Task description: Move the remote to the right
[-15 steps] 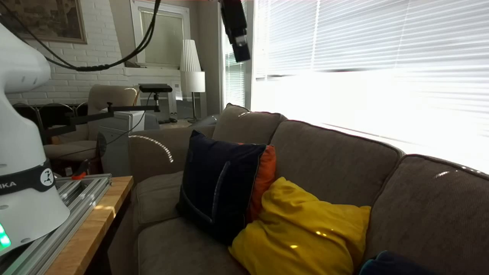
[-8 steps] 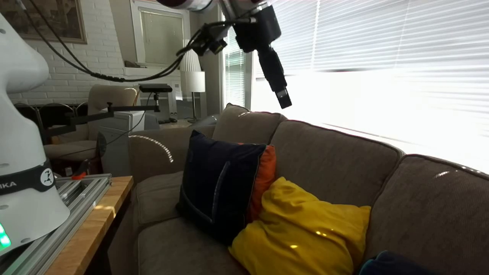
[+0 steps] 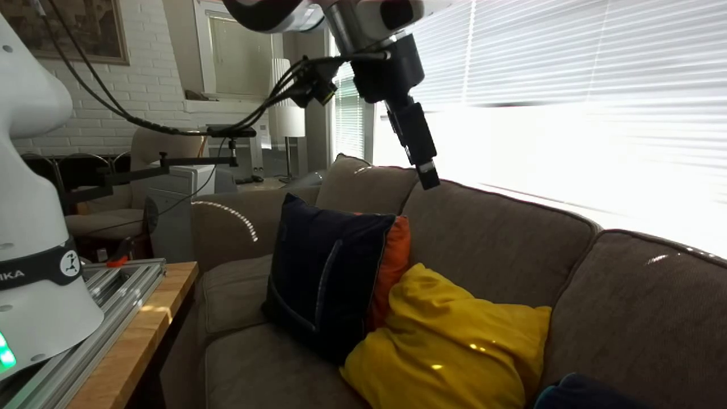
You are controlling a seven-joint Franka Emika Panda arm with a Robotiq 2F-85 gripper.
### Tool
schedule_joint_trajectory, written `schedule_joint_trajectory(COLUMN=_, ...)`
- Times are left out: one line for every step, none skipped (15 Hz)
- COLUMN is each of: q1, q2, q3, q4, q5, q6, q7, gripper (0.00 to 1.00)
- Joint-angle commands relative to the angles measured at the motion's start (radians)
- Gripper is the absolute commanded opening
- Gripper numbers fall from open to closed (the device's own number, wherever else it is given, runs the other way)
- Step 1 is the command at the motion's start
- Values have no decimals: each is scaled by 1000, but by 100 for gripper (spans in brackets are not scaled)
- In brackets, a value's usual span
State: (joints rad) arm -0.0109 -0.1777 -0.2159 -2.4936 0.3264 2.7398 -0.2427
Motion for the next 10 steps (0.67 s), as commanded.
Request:
schedule_joint_trajectory(q1=-11, q2=-1, q3=12, q4=1, q5=-1, q6=-2, q7=2, gripper=100)
schedule_joint_trajectory(q1=0, q2=3, q3=7, q4=-9, q5=15, q6=21, q7=-37, gripper=100)
schedule_joint_trajectory(q1=-1, q2=32, q3=9, q4=-3, q5=8, q6=32, q7=-41, gripper=100)
schedule_joint_trajectory(q1=19, q2=65, q3=-11, q4=3, q5=20, q6=34, q7=-103, gripper=100)
schedule_joint_trajectory(q1=32, q2=90, q3=-25, q4=8, q5=41, q6=24, q7=-181, gripper=100)
schedule_joint_trajectory(q1=38, q2=126, q3=-39, q4=12, q5=54, q6=30, q7=-277, gripper=100)
schedule_joint_trajectory(q1=58, q2=147, q3=-61, q4=14, q5=61, q6=23, q7=-341, gripper=100)
schedule_joint_trajectory(q1=53, q2=176, q3=-71, q4=22, q5=66, q6=-1, q7=-412, gripper=100)
schedule_joint_trajectory(q1=48, q2=205, q3=-80, q4=29, q5=67, q6=-10, q7=-482, gripper=100)
schedule_joint_trajectory(q1=34, q2=238, q3=-85, q4=40, q5=65, q6=-25, q7=-550, gripper=100)
